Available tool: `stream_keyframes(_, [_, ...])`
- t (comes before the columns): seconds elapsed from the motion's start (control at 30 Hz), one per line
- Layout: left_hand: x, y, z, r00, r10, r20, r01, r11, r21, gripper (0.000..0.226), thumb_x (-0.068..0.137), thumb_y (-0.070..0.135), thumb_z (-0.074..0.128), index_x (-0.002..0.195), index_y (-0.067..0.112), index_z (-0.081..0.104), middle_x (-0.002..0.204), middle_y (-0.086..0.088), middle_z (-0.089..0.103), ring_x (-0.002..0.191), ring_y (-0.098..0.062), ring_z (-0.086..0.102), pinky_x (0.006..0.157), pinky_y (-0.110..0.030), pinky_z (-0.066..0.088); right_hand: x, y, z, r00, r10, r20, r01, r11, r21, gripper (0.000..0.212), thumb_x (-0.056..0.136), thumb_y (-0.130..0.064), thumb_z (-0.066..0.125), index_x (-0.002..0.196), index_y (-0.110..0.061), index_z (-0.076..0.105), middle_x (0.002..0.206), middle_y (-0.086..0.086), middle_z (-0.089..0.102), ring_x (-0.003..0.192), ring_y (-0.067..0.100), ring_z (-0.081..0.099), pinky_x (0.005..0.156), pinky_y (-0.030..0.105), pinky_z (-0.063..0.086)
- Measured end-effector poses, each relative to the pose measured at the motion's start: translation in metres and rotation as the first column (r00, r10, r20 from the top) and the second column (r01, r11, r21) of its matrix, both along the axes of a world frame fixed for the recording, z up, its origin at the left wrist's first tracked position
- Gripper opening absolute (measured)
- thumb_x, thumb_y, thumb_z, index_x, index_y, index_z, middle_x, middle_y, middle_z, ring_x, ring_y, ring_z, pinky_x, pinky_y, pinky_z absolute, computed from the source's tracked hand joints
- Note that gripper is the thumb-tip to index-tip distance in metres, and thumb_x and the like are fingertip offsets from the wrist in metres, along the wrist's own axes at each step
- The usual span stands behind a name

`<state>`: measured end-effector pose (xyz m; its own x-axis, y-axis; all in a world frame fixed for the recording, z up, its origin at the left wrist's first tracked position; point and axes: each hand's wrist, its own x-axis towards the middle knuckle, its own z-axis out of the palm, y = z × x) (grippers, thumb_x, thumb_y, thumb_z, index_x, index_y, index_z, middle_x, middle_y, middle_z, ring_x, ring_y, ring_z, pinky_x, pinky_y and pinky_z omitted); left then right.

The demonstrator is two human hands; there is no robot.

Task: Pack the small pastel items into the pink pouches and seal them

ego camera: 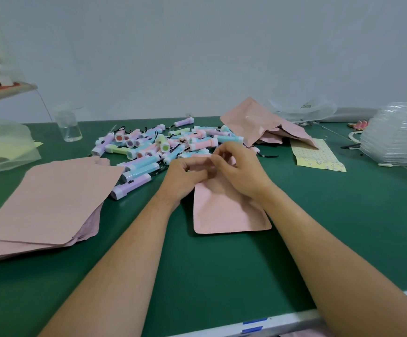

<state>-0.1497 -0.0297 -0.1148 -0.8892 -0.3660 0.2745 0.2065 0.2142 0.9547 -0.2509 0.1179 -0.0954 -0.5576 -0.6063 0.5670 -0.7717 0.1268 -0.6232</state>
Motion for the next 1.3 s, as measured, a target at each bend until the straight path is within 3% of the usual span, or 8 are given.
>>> stream_keyframes(0.13, [-0.0007,0.0000,0.0012,1.000,-0.004,0.001,0.004,1.000,0.014,0.031,0.089,-0.002,0.077,0.114,0.017,0.082,0.107,0.005,0.082,0.102,-0.006,0.076,0.083,-0.015,0.056,-0.0022,-0.0043,-0.0040,0.978,-0.065,-0.196,0.080,0.995,0.067,0.010,0.099,-0.023,0.063,0.095,-0.015,0.067,0.089,-0.008,0.064,0.083,0.010,0.051,0.075,0.030,0.043])
stream_keyframes(0.27, [-0.0009,-0.0004,0.0023,1.000,-0.012,0.002,0.012,1.000,0.021,0.029,0.088,0.005,0.082,0.111,0.021,0.082,0.107,0.008,0.081,0.104,-0.005,0.075,0.087,-0.016,0.057,-0.0047,-0.0025,-0.0032,0.952,-0.103,-0.288,0.127,0.990,0.066,0.009,0.100,-0.026,0.062,0.096,-0.019,0.066,0.091,-0.015,0.060,0.084,0.001,0.045,0.072,0.025,0.035])
stream_keyframes(0.33, [-0.0019,-0.0012,0.0019,1.000,-0.011,0.004,0.011,1.000,0.024,0.028,0.087,0.008,0.083,0.111,0.022,0.083,0.106,0.008,0.081,0.102,-0.005,0.075,0.086,-0.016,0.057,-0.0050,-0.0021,-0.0031,0.945,-0.099,-0.313,0.133,0.987,0.089,0.009,0.099,-0.026,0.063,0.097,-0.019,0.067,0.091,-0.014,0.060,0.085,0.003,0.046,0.073,0.027,0.039])
stream_keyframes(0.67, [-0.0030,-0.0025,-0.0001,1.000,-0.003,0.002,0.003,1.000,0.021,0.033,0.085,0.002,0.084,0.105,0.029,0.082,0.100,0.011,0.082,0.094,0.001,0.075,0.079,-0.011,0.054,-0.0044,0.0015,-0.0032,0.958,-0.069,-0.277,0.102,0.989,0.107,0.013,0.090,-0.026,0.073,0.100,-0.024,0.066,0.093,-0.016,0.061,0.090,0.002,0.053,0.080,0.030,0.049])
stream_keyframes(0.8, [-0.0044,-0.0033,-0.0007,1.000,0.008,0.016,-0.008,1.000,0.018,0.034,0.084,0.000,0.083,0.109,0.024,0.082,0.102,0.012,0.081,0.095,0.004,0.074,0.078,-0.011,0.054,-0.0052,0.0037,-0.0034,0.962,-0.068,-0.266,0.092,0.992,0.081,0.010,0.093,-0.021,0.066,0.102,-0.022,0.067,0.097,-0.013,0.066,0.091,0.005,0.057,0.082,0.037,0.053])
stream_keyframes(0.93, [-0.0051,-0.0040,-0.0015,1.000,0.021,0.022,-0.021,1.000,0.004,0.035,0.083,0.005,0.086,0.114,0.022,0.082,0.108,0.012,0.081,0.105,0.001,0.072,0.087,-0.016,0.055,-0.0064,0.0028,-0.0011,0.955,-0.113,-0.273,0.134,0.989,0.059,0.014,0.101,-0.023,0.061,0.103,-0.020,0.074,0.099,-0.008,0.070,0.096,0.014,0.060,0.083,0.044,0.052])
stream_keyframes(1.1, [-0.0042,-0.0047,-0.0021,1.000,-0.007,0.003,0.007,1.000,-0.030,0.034,0.083,0.005,0.086,0.115,0.018,0.082,0.106,0.013,0.081,0.100,0.004,0.073,0.080,-0.009,0.054,-0.0065,0.0034,-0.0003,0.958,-0.096,-0.270,0.120,0.990,0.072,0.012,0.095,-0.029,0.072,0.101,-0.023,0.080,0.094,-0.014,0.064,0.085,0.002,0.053,0.077,0.035,0.051])
stream_keyframes(1.3, [-0.0025,-0.0040,-0.0012,0.999,-0.039,-0.014,0.038,0.997,-0.073,0.037,0.082,0.000,0.084,0.112,0.021,0.083,0.110,0.011,0.080,0.109,-0.001,0.072,0.088,-0.015,0.055,-0.0031,0.0030,0.0025,0.944,-0.139,-0.301,0.161,0.986,0.049,0.008,0.093,-0.029,0.074,0.095,-0.023,0.079,0.091,-0.014,0.066,0.083,0.004,0.055,0.075,0.036,0.051])
